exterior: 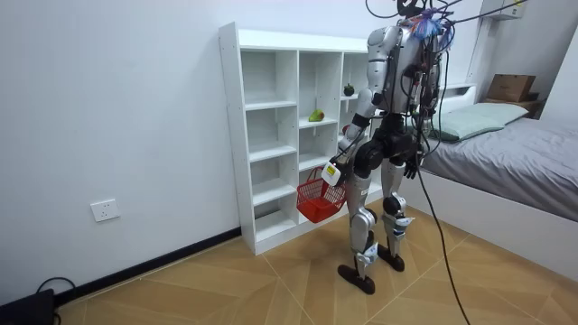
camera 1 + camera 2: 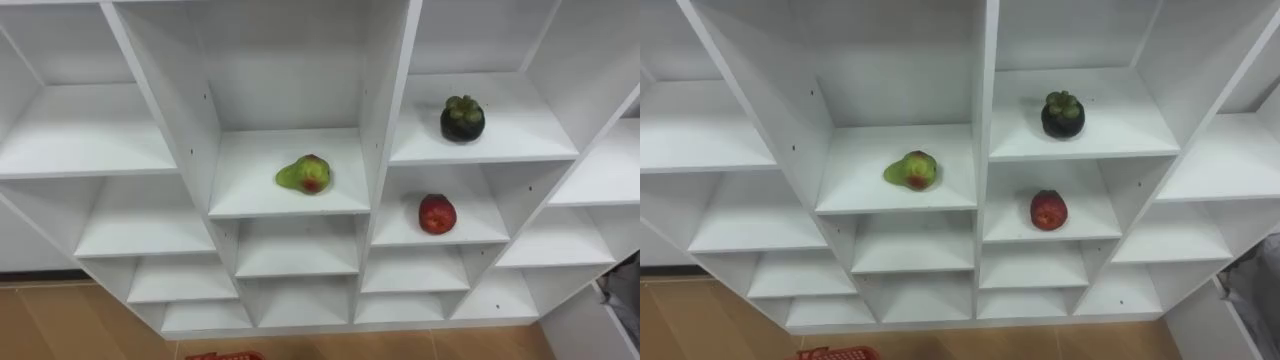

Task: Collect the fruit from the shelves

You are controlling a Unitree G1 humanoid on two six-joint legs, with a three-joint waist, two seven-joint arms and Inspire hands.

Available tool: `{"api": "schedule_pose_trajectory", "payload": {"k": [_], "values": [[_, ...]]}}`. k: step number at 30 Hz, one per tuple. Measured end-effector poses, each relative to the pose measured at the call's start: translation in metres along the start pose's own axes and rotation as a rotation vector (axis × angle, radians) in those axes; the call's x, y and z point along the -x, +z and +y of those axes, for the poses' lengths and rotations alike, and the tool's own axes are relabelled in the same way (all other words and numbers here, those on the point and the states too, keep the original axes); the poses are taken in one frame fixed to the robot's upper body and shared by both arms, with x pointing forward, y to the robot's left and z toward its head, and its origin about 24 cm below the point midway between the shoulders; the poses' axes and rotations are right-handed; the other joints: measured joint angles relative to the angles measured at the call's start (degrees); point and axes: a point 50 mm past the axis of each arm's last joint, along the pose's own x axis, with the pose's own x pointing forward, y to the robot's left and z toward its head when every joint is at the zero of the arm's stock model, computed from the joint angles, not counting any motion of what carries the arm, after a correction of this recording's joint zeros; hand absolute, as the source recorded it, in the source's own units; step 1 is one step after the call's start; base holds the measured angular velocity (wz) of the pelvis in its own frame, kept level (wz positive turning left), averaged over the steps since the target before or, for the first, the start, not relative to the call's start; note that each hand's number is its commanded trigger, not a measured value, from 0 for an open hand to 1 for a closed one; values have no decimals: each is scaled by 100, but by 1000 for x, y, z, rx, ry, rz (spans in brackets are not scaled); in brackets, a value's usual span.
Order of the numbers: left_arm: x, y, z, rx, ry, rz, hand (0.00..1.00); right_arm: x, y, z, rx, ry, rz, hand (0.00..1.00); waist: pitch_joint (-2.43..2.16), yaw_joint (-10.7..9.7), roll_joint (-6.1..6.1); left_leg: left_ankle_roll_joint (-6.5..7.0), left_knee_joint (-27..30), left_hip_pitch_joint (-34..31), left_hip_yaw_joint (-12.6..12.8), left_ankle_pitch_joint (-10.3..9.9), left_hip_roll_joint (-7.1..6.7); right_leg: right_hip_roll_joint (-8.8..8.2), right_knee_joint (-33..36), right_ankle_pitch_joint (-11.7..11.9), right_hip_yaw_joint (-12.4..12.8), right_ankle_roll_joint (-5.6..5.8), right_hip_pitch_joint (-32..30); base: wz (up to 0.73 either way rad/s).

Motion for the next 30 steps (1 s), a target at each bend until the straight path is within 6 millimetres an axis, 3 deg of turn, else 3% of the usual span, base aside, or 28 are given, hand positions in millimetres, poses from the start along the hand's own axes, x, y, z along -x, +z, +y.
{"api": "schedule_pose_trajectory", "payload": {"k": [30], "values": [[0,0,0,-3,27,-1,100,-1,10,1,72,-33,-31,0,-2,-2,-17,1,15,-15,-12,1,-1,-5,4,-3,-29,3,-2,0]]}}
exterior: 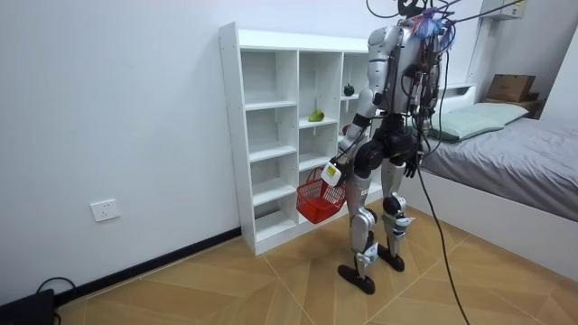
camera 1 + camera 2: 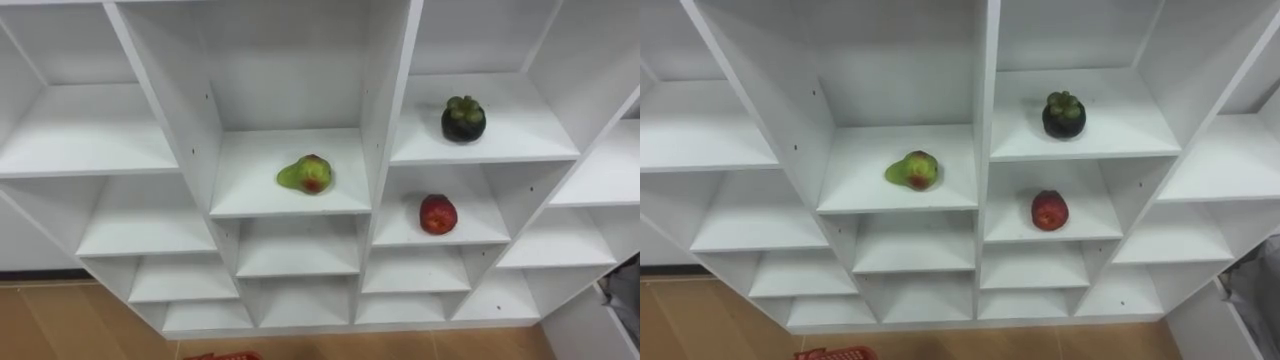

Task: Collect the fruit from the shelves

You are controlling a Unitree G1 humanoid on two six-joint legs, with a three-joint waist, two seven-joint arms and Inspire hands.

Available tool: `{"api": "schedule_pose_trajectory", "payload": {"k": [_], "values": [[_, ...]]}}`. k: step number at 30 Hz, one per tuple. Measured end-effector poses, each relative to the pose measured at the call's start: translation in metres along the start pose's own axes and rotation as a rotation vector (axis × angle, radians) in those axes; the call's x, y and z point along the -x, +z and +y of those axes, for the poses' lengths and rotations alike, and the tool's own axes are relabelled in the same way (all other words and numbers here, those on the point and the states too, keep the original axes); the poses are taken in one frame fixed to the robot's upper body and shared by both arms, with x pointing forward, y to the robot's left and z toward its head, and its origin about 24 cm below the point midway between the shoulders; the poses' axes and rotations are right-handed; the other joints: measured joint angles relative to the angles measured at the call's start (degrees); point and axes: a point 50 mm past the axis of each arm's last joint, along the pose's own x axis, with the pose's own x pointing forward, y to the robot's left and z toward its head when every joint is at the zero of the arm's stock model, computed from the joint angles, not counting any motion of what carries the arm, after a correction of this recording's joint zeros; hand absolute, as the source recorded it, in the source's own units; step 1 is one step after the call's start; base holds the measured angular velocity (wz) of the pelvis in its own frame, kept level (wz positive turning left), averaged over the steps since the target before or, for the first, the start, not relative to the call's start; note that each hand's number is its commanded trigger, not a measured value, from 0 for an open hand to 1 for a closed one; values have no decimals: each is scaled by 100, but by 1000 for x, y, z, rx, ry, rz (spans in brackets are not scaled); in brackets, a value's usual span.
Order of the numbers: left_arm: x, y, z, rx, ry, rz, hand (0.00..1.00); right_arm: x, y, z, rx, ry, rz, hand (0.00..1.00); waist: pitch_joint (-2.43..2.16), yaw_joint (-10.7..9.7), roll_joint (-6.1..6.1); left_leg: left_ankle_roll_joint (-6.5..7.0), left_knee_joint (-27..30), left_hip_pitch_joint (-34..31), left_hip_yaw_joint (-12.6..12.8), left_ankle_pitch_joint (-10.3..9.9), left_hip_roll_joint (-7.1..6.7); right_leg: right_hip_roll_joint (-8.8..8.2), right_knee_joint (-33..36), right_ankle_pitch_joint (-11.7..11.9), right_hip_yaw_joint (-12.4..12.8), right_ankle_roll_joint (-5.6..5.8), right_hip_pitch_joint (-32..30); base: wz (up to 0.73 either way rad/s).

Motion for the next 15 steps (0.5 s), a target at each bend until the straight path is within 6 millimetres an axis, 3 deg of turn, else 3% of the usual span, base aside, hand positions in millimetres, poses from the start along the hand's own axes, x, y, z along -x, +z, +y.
{"api": "schedule_pose_trajectory", "payload": {"k": [10,15], "values": [[0,6,7,-37,46,-17,100,1,26,2,50,-58,-143,0,-18,-9,6,0,3,-3,20,-1,0,0,15,2,27,-3,-31,0],[0,10,4,-60,48,-47,100,12,70,9,124,-84,-387,0,-22,-19,36,1,4,-77,22,0,0,6,7,14,45,-5,-104,0]]}}
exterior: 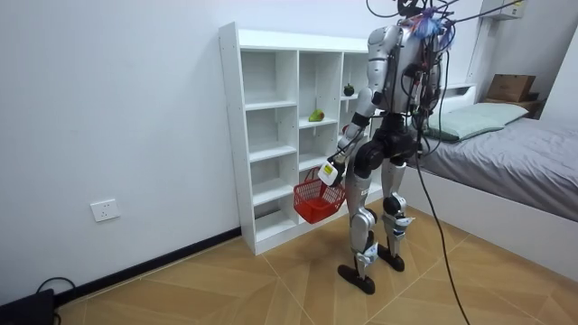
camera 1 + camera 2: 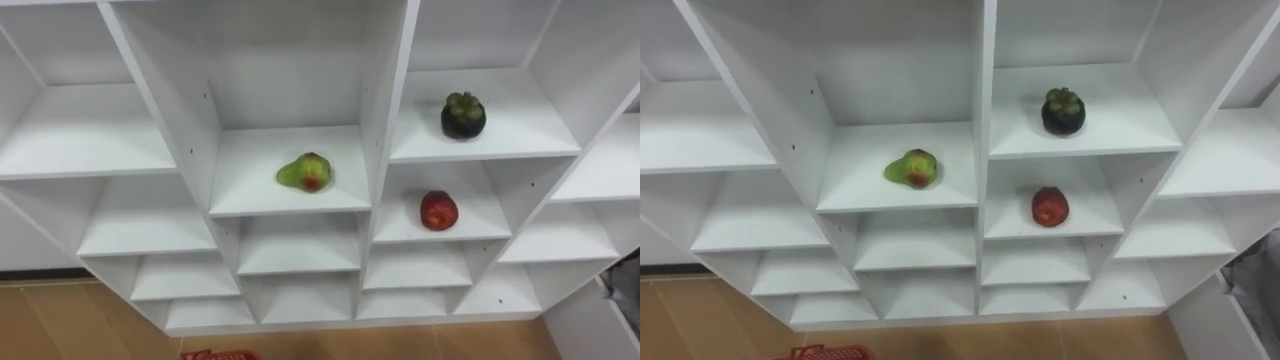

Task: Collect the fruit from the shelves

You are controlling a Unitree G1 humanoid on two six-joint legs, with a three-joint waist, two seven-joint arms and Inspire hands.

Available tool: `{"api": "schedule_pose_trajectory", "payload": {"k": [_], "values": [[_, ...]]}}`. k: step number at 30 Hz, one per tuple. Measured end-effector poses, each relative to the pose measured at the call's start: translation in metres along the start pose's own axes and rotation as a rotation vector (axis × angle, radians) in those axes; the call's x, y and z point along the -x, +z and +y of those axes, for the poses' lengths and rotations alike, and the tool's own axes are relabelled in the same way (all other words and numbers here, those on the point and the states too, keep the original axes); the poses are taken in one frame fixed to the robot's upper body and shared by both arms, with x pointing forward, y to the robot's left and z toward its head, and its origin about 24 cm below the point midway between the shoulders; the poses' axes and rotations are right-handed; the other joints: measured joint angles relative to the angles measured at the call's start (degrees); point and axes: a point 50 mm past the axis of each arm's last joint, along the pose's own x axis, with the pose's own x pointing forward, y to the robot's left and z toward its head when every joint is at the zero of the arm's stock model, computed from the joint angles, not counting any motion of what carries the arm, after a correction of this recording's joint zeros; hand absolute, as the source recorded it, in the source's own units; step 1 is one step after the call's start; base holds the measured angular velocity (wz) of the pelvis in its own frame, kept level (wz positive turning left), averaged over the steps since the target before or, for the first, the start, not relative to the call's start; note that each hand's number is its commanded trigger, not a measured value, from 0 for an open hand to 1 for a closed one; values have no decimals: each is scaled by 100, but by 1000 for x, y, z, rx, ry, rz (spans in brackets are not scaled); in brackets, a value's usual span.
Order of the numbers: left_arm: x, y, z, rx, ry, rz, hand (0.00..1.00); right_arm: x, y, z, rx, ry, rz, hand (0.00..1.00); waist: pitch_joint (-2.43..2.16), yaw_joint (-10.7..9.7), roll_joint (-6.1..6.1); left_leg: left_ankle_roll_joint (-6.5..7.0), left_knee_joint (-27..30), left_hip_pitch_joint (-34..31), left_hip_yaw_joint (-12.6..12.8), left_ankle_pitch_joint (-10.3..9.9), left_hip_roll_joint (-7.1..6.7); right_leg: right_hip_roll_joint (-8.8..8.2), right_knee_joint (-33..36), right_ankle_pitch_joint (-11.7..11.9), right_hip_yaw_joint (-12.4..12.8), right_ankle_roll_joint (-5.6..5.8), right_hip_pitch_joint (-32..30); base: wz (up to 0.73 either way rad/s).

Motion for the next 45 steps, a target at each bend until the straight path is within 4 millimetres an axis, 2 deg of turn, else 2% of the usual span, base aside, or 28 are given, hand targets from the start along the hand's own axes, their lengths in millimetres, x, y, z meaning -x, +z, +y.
{"api": "schedule_pose_trajectory", "payload": {"k": [1,3,6,10,11,18,24,30,33,45], "values": [[0,1,0,0,-1,-8,100,1,6,0,8,-4,-36,0,2,3,2,0,0,-3,0,0,0,2,1,1,5,-1,-2,0],[0,4,1,-4,2,-22,100,5,37,2,19,-8,-196,0,5,-8,1,0,0,-7,2,0,0,2,6,7,-4,-4,4,0],[0,6,2,-23,10,-39,100,13,66,8,31,-6,-367,0,6,-14,-11,0,0,-6,6,0,0,2,-4,7,-4,-4,6,0],[1,7,2,-21,14,-57,100,29,88,7,88,-34,-520,0,-7,-9,8,-1,-4,-62,40,0,0,2,2,3,32,1,-79,-3],[1,7,1,-21,14,-57,100,34,98,6,80,-51,-571,0,2,-14,16,-1,-4,-90,50,0,0,6,4,7,49,1,-105,-8],[1,6,0,-33,5,-54,100,60,142,2,-4,-144,-814,0,-6,5,10,0,-13,-124,67,-1,0,14,12,16,102,1,-159,-3],[1,4,-6,-68,-27,-48,100,74,159,8,-43,-151,-926,0,-3,18,12,0,-26,-124,67,-1,0,15,5,15,102,1,-161,0],[1,5,-7,-78,-37,-51,100,89,177,4,-71,-168,-1027,0,1,50,9,0,-29,-126,71,0,0,16,19,15,112,1,-170,0],[0,6,-8,-80,-43,-54,100,92,188,4,-98,-185,-1072,0,8,89,-7,0,-29,-109,80,0,0,16,33,16,122,1,-164,0],[-1,11,-10,-88,-51,-63,100,101,206,7,-125,-176,-1151,0,25,209,-33,0,-29,-127,78,0,1,14,36,15,108,2,-178,0]]}}
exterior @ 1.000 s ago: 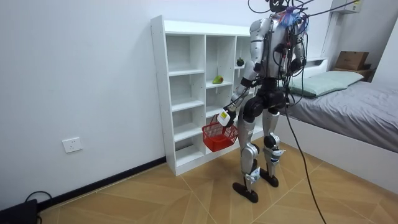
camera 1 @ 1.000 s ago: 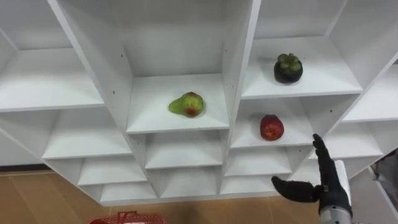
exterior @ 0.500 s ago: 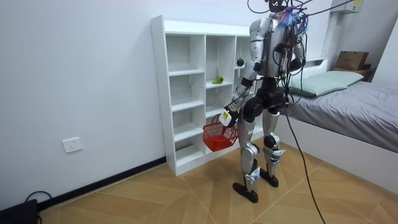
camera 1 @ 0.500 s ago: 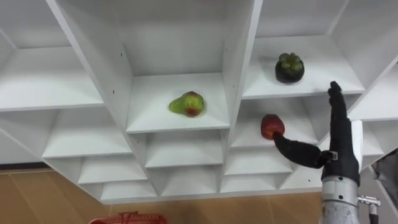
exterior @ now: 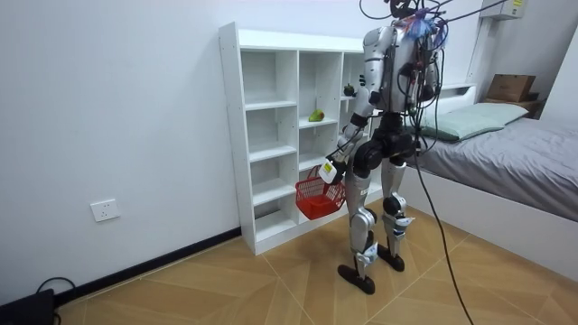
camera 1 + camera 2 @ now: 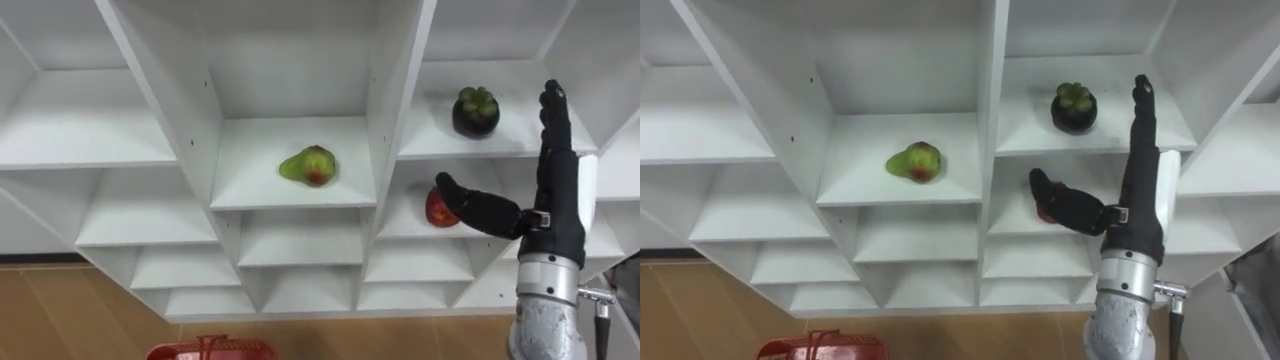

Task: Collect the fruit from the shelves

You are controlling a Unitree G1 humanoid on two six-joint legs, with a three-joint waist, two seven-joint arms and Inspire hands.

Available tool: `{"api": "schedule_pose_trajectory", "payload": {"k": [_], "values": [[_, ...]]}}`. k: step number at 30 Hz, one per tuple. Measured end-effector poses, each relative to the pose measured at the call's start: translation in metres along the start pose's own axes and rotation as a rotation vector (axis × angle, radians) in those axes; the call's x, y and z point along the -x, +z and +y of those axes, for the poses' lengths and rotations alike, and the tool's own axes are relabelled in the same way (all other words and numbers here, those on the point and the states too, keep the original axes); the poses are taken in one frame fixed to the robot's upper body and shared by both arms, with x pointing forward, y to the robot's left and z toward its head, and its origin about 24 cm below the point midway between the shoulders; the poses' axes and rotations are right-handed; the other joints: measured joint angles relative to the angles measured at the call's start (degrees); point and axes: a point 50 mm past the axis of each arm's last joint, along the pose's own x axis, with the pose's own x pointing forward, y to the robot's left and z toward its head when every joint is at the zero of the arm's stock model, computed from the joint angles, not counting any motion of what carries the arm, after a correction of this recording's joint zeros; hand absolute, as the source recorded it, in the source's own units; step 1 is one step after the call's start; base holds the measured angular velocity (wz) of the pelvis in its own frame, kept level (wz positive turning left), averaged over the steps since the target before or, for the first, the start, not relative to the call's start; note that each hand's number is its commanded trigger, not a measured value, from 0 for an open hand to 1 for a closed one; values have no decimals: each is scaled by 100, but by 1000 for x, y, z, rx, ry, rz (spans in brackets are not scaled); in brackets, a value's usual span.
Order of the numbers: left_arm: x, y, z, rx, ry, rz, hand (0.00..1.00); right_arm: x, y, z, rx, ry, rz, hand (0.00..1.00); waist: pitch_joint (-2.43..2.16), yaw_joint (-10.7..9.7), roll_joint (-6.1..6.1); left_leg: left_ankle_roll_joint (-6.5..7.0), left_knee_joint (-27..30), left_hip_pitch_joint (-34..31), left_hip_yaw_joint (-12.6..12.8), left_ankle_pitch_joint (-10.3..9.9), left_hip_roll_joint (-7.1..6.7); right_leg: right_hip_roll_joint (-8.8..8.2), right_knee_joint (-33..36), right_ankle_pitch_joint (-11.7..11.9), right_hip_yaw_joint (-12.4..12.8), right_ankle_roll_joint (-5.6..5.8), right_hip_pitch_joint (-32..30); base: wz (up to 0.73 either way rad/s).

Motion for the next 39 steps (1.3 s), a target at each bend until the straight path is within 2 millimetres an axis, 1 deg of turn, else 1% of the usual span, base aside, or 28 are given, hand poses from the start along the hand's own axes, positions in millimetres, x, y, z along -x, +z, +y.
{"api": "schedule_pose_trajectory", "payload": {"k": [3,5,7,11,13,15,18,20,23,30,39], "values": [[0,1,0,-1,0,-3,100,-5,9,-1,-9,-3,-43,0,7,51,-20,0,0,-2,-1,0,0,0,-12,0,-6,0,4,0],[-1,2,0,-3,0,-4,100,-8,11,-2,-7,-7,-58,0,7,71,-32,0,0,-2,-7,0,-1,0,-16,0,-7,0,10,0],[-1,2,-1,-7,-2,-4,100,-9,11,-3,6,-3,-67,0,2,84,-44,0,0,7,-7,0,-1,0,-22,0,-11,0,17,0],[-1,2,2,-21,-1,-1,100,-14,13,-9,44,10,-94,0,8,87,-61,0,0,6,-17,0,-1,0,-21,0,-13,0,19,0],[0,2,6,-22,3,0,100,-15,13,-11,52,9,-97,0,16,87,-86,0,0,8,-17,0,0,1,-21,0,-13,-1,17,0],[0,2,10,-26,5,1,100,-16,11,-14,66,6,-95,0,24,92,-137,0,0,8,-17,0,0,0,-21,0,-13,-1,15,0],[1,2,15,-37,16,4,100,-16,10,-15,71,10,-93,0,12,94,-198,0,0,7,-17,0,0,0,-22,0,-13,-1,16,0],[0,2,15,-38,17,5,100,-17,10,-15,72,9,-94,0,1,80,-215,0,0,4,-17,0,-1,-1,-22,0,-14,-1,21,0],[0,1,16,-35,18,19,100,-21,11,-16,74,-1,-100,0,1,80,-214,0,1,-1,-31,0,0,0,-20,1,-25,-2,57,0],[0,1,17,-39,21,28,100,-39,3,-21,74,-50,-72,0,8,72,-223,0,4,10,-43,0,0,-2,-34,1,-40,-1,82,0],[0,2,17,-38,21,24,100,-50,-8,-26,99,-87,-33,0,11,81,-233,-1,5,4,-84,0,0,-6,-35,1,-95,-2,98,2]]}}
